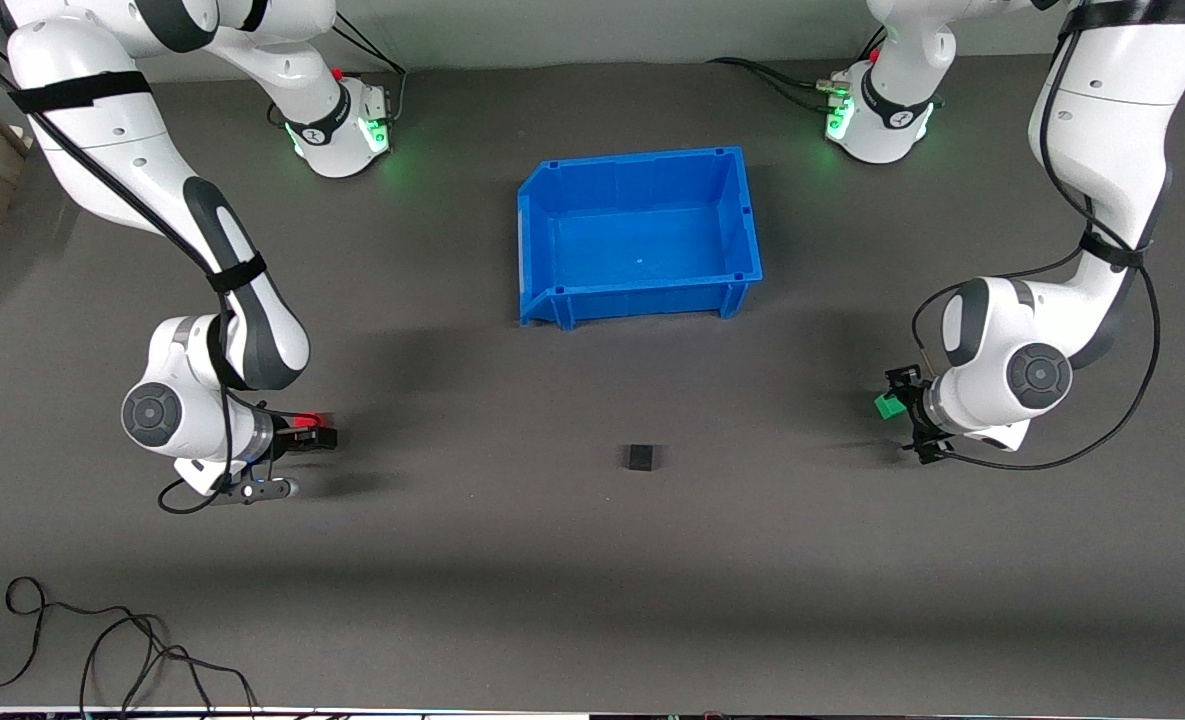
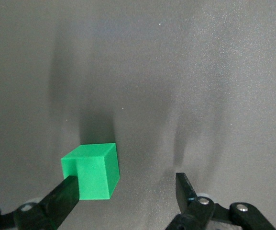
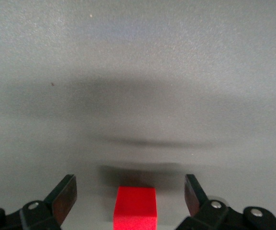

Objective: Attach green and red cubes to black cube
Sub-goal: 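Lower the right gripper onto the red cube while the left gripper lowers onto the green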

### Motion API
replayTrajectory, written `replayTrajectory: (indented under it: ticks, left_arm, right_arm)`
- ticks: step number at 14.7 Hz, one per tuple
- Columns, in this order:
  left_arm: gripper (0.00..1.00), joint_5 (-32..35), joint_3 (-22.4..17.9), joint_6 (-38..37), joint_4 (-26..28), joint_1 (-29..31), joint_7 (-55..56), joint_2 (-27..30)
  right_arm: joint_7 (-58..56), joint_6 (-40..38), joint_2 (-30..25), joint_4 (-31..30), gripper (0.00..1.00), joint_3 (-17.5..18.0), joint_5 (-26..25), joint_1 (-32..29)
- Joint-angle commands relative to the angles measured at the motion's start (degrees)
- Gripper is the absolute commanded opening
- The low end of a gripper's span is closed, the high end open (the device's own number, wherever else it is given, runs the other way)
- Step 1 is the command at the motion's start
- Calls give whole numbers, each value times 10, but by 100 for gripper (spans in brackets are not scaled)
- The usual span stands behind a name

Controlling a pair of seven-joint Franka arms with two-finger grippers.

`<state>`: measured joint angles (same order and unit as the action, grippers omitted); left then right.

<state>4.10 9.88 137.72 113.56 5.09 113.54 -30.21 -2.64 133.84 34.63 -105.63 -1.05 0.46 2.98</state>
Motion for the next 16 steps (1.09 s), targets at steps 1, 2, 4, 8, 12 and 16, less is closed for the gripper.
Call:
replayTrajectory:
  ticks: [1, 2, 4, 8, 12, 16]
  left_arm:
    - [91, 19, -7, -5, 3, -3, 14, -1]
    - [91, 27, -7, -6, 3, -1, 15, -1]
    - [91, 26, -6, -10, 1, 1, 18, -1]
    - [92, 19, -4, -75, -31, -4, 40, 4]
    - [92, 21, -3, -84, -24, -6, 42, 3]
    - [92, 27, -3, -79, 2, -11, 42, 3]
  right_arm:
    - [-2, 11, 3, -5, 100, -2, 15, 4]
    - [-2, 11, 4, -5, 100, -2, 15, 3]
    - [-1, 11, 5, -9, 100, -2, 15, 3]
    - [-1, 11, 6, -11, 100, -2, 15, 3]
    - [-1, 10, 10, -12, 100, -2, 15, 2]
    - [0, 9, 11, -13, 100, -2, 15, 2]
